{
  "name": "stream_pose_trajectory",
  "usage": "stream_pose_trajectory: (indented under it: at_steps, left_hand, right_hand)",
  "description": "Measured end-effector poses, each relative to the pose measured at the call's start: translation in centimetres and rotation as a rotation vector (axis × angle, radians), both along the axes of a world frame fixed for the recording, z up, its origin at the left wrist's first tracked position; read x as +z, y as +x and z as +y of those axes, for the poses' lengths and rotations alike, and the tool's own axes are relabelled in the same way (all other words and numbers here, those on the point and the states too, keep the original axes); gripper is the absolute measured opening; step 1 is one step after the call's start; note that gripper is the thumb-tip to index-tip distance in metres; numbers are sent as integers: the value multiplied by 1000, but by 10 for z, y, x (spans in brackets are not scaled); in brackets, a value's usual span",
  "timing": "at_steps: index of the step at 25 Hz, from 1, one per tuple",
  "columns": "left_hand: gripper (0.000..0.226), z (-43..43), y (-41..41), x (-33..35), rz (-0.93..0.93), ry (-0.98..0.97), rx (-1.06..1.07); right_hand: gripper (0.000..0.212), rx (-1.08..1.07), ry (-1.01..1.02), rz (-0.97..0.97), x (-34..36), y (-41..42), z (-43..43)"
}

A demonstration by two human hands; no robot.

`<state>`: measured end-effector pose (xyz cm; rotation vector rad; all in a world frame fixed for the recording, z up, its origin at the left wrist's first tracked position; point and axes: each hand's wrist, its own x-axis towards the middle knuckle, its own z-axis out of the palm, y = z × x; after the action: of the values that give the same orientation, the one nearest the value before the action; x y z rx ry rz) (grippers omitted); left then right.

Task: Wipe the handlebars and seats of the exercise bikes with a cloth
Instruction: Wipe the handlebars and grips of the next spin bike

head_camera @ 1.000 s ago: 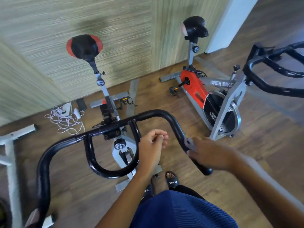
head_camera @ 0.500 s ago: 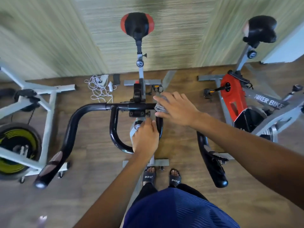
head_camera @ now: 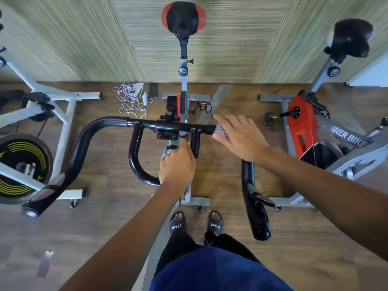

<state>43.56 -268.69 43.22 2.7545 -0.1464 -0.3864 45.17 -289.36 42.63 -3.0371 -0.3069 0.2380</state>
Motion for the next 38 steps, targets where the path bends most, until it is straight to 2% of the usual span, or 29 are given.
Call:
stream_pose_trajectory:
  at_steps: [3, 5, 10, 14, 16, 18, 22, 28, 30, 33, 35, 37, 38]
  left_hand:
    - [30, 2, -1, 0, 25, -36, -5]
    - [32, 3, 0, -1, 50, -55, 5]
    - [32, 6, 1, -3, 63, -82, -1]
    - [30, 8, 4, -6, 88, -130, 0]
    - [30, 8, 5, -7, 103, -147, 8]
    - [31, 9, 5, -7, 106, -171, 13]
    - [34, 9, 6, -8, 109, -167, 14]
    - [34, 9, 5, -8, 107, -166, 28]
    - [34, 8, 5, -7, 95, -174, 30]
    - [32, 8, 6, -9, 108, -196, 49]
    - [21, 10, 6, -12, 51, -246, 88]
    - [14, 11, -4, -10, -214, -339, 85]
    - [14, 7, -11, -3, -343, -430, 8]
  right_hand:
    - [70, 62, -26, 33, 2, 14, 19]
    - [66, -22, 45, 56, 2, 7, 10]
    - [51, -631, 382, 198, 8, -53, 6]
    - [50, -871, 467, 324, 16, -95, 31]
    - [53, -922, 466, 447, 20, -107, 34]
    - [59, -969, 557, 537, 25, -106, 31]
    - [62, -1002, 662, 538, 26, -96, 26]
    - [45, -848, 393, 698, 33, -113, 29]
    - [45, -866, 405, 693, 35, -108, 30]
    - [49, -953, 676, 668, 32, -101, 24]
    - [45, -980, 884, 602, 28, -101, 13]
    - [40, -1013, 1040, 502, 29, -109, 0]
    - [38, -1049, 1083, 456, 29, -113, -7]
